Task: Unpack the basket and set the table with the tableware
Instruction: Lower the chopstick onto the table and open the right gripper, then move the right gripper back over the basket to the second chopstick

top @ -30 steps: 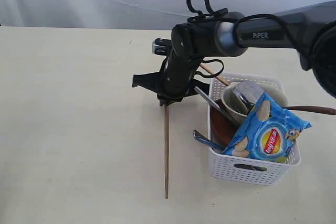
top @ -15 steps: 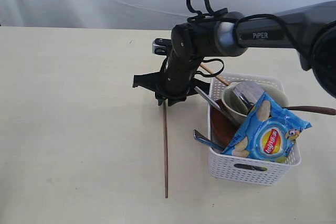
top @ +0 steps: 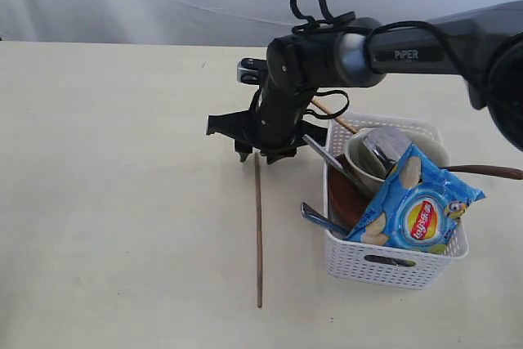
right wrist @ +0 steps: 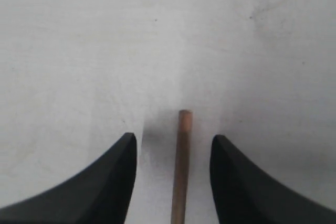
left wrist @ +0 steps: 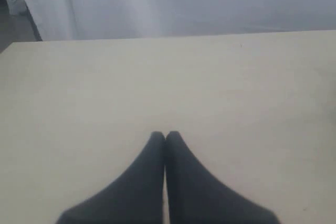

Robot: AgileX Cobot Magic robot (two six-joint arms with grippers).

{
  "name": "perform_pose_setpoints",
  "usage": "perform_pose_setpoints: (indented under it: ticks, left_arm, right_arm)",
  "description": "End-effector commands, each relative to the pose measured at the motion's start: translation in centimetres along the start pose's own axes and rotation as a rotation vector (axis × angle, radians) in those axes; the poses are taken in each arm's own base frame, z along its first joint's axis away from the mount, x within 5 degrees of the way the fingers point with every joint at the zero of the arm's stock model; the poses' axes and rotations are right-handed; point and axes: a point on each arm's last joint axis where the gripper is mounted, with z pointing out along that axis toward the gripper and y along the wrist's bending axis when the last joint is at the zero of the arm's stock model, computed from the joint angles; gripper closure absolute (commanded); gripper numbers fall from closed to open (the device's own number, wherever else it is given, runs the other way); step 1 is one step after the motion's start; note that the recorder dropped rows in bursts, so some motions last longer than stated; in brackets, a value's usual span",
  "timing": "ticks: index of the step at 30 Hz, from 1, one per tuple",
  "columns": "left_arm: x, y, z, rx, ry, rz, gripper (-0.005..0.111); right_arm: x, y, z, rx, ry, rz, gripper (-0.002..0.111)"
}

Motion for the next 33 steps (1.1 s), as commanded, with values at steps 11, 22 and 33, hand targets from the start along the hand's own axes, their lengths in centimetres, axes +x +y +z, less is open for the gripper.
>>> perform_pose_setpoints:
  ticks: [11,22,33]
  left_arm:
    - [0.1,-0.1,0.0,0.009,-0.004,-0.013,0.107]
    - [0.1,-0.1,0.0,0.009,-0.004,-0.013,0.107]
    - [0.1,-0.1,0.0,0.009,-0.004,-0.013,0.107]
  right_arm:
    - [-1.3,1.8,-8.7,-0.184,-0.075,0.053,0.065]
    - [-1.6,0.4,-18.1,-0.246,-0.192,-0.225,0.065]
    - [-2.3,-7.9,-23.6,0.209,-0.193,-0.496,0.065]
